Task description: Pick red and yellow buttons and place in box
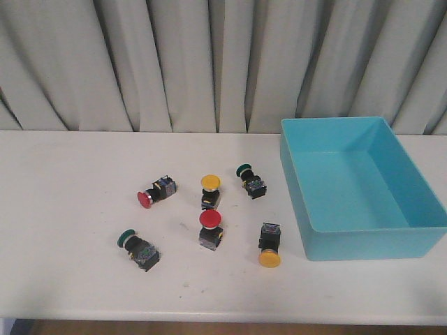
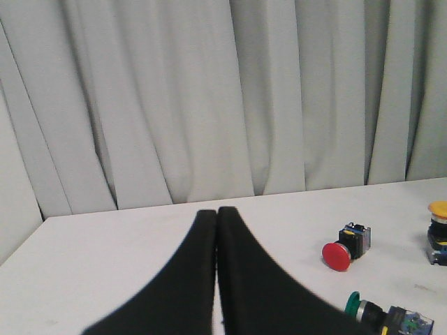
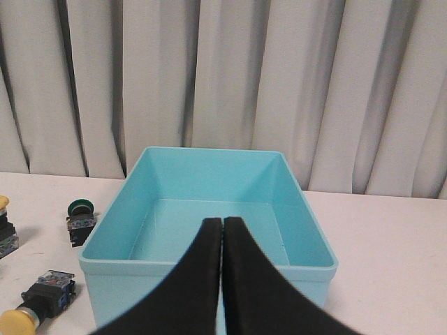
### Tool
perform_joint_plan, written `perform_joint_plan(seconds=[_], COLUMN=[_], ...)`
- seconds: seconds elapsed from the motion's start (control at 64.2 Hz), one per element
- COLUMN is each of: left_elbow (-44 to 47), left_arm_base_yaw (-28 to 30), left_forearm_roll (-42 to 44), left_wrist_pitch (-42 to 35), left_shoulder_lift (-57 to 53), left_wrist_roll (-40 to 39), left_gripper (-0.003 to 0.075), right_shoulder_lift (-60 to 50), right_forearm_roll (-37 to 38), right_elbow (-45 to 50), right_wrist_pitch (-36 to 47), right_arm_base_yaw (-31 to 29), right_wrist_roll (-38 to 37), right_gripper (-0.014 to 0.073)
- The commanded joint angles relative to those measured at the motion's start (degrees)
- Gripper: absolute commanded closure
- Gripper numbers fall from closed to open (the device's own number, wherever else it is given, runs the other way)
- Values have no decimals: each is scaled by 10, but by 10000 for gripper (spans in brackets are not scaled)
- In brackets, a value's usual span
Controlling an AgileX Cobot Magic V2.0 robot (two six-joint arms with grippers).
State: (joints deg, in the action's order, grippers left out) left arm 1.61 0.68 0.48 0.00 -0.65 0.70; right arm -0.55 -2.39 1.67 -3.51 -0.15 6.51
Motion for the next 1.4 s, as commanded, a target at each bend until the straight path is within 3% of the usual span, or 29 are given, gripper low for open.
perform_joint_plan(seconds=[0.0, 1.028, 1.184, 1.386], left_elbow=[24, 20, -46, -214], left_arm_base_yaw=[0, 0, 0, 0], left_forearm_roll=[-5, -8, -8, -5], left_wrist_pitch=[-45, -51, -47, 18], left_shoulder_lift=[-8, -8, -6, 43], left_wrist_roll=[-2, -3, -7, 0], left_gripper=[727, 727, 727, 727], right_shoulder_lift=[-5, -5, -5, 33], right_forearm_roll=[2, 2, 1, 4], right_elbow=[4, 1, -47, -176], right_wrist_pitch=[45, 53, 42, -22], right_arm_base_yaw=[-3, -3, -3, -3], right_wrist_roll=[0, 0, 0, 1], right_gripper=[596, 596, 596, 596])
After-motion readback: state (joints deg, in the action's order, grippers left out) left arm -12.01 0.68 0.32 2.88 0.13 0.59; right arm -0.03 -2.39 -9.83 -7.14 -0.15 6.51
